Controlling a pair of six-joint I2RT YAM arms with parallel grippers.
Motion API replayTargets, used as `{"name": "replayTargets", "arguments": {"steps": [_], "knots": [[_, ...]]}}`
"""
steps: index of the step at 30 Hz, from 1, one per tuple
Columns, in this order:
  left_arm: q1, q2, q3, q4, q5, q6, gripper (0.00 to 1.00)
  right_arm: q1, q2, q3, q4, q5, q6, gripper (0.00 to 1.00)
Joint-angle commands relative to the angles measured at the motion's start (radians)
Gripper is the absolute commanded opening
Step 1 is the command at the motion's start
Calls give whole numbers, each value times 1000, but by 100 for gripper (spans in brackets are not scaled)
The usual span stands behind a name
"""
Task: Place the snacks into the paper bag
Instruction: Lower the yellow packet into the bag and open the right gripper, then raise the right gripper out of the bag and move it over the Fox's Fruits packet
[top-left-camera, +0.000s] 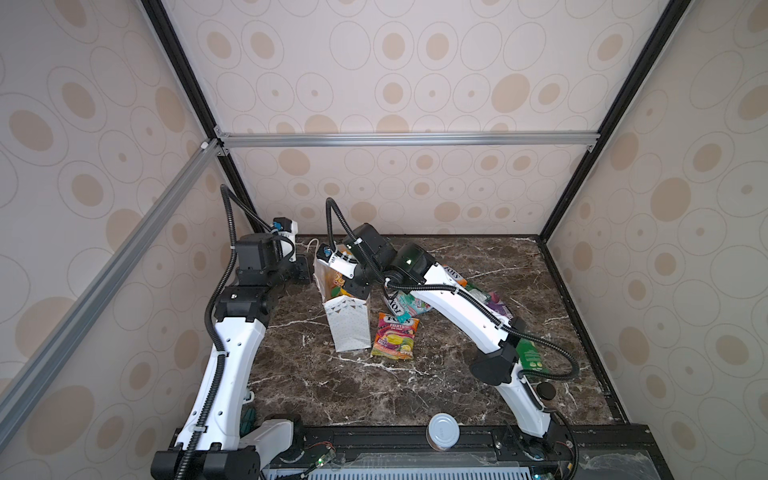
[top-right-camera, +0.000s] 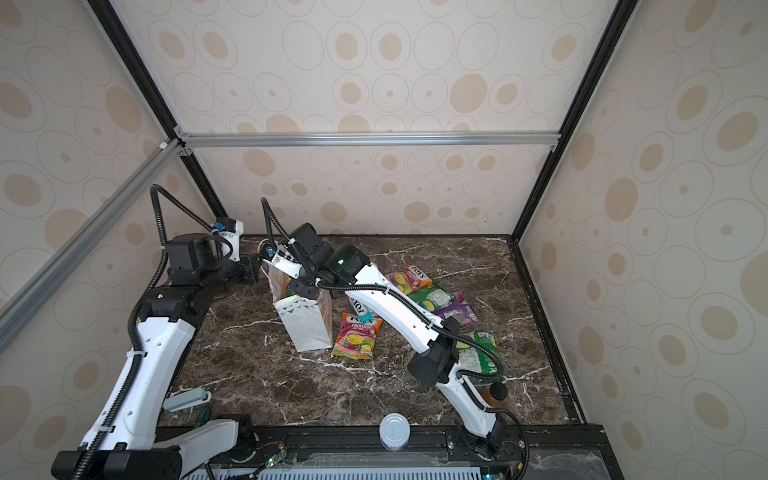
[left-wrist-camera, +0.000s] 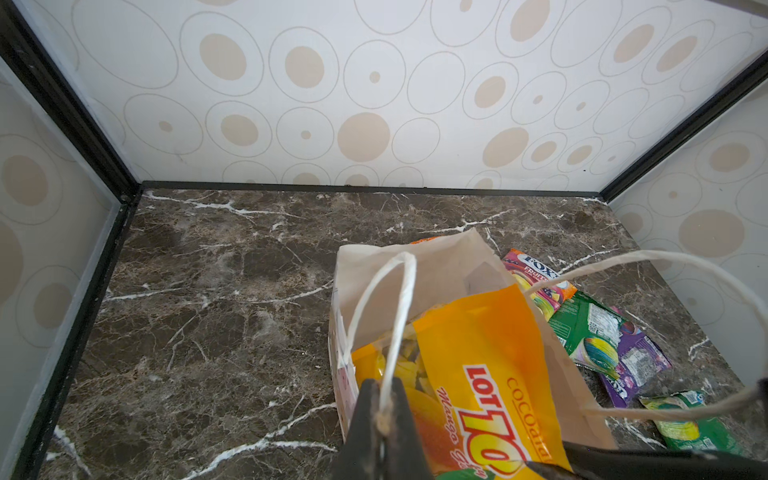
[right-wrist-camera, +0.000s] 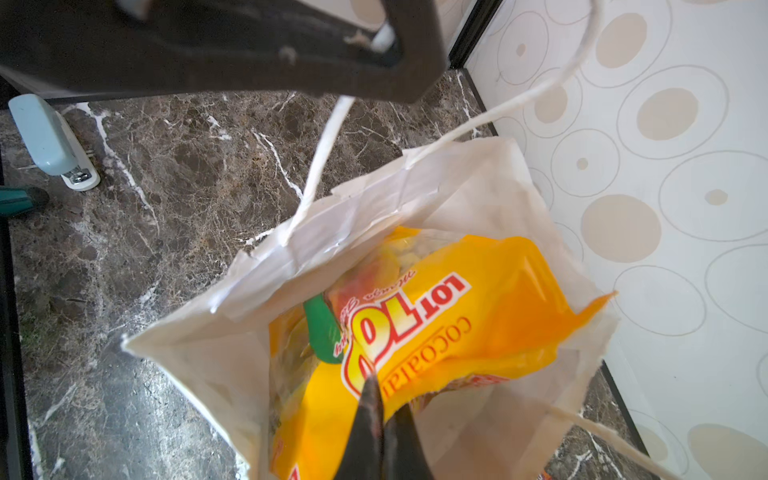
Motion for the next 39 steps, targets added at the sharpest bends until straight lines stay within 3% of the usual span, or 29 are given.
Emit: {"name": "replayTargets", "arguments": {"steps": [1,11,15,17,37,39], "knots": [[5,-22,-8,5,14,-5,0,14,-6,24,72,5,13,0],[6,-32,-3,-5,-28,15,0,20,-3,21,62,4,31,1],[6,-34,-9,0,-29,8,0,24,-7,19,61,28,25,17],[6,-37,-15,3,-30,7,0,25,-5,19,58,35,23,19],[6,-61,-2,-16,-37,10,0,34,-78,1,103,-30,110,20],[5,-63,11,-22,-29,13,6,34,-107,-11,120,-51,149,20]]}}
